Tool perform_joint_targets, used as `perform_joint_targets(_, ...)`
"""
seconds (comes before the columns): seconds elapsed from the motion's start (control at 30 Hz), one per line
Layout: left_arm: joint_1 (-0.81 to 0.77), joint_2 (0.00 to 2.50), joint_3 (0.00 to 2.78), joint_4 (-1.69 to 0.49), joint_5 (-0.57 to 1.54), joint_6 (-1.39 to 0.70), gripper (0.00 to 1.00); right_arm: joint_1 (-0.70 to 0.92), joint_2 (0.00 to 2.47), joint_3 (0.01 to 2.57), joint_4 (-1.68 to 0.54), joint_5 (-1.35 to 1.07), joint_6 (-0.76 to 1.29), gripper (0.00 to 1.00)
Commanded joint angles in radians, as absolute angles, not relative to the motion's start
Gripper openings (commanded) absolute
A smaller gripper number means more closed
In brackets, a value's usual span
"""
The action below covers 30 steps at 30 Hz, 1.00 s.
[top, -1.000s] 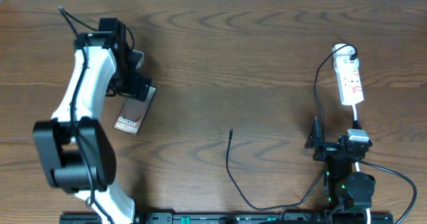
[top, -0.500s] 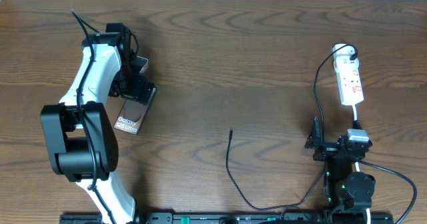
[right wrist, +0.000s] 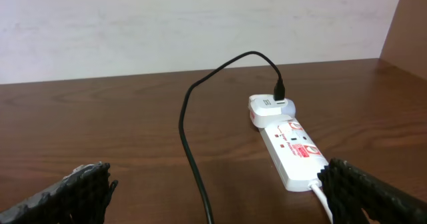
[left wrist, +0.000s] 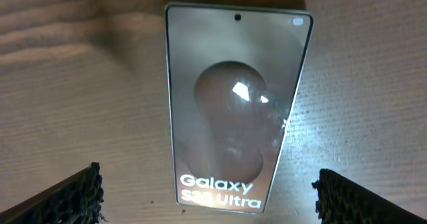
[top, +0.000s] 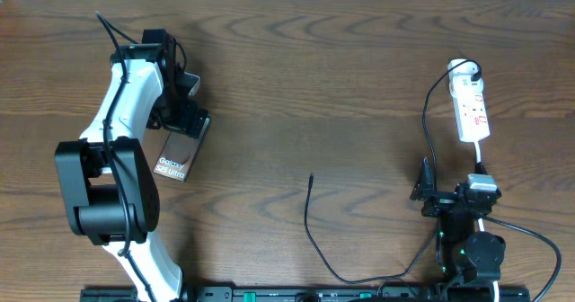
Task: Plug charger to phone and switch on socket
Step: 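Lower the left gripper around the phone box's long sides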
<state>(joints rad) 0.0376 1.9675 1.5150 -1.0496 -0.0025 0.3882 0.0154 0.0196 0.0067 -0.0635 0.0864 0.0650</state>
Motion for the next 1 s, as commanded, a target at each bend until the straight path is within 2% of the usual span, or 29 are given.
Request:
perform_joint_targets(0.0, 0.041, 1.973, 1.505, -1.054, 0.007, 0.411, 0.98, 0.02, 0.02, 0.006, -0.067, 0.095, 0.074, 0.99)
perform_joint_targets(0.97, 0.041, 2.053, 1.475, -0.997, 0.007, 0.418, 0.98, 0.02, 0.02, 0.006, -0.067, 0.095, 0.074, 0.99)
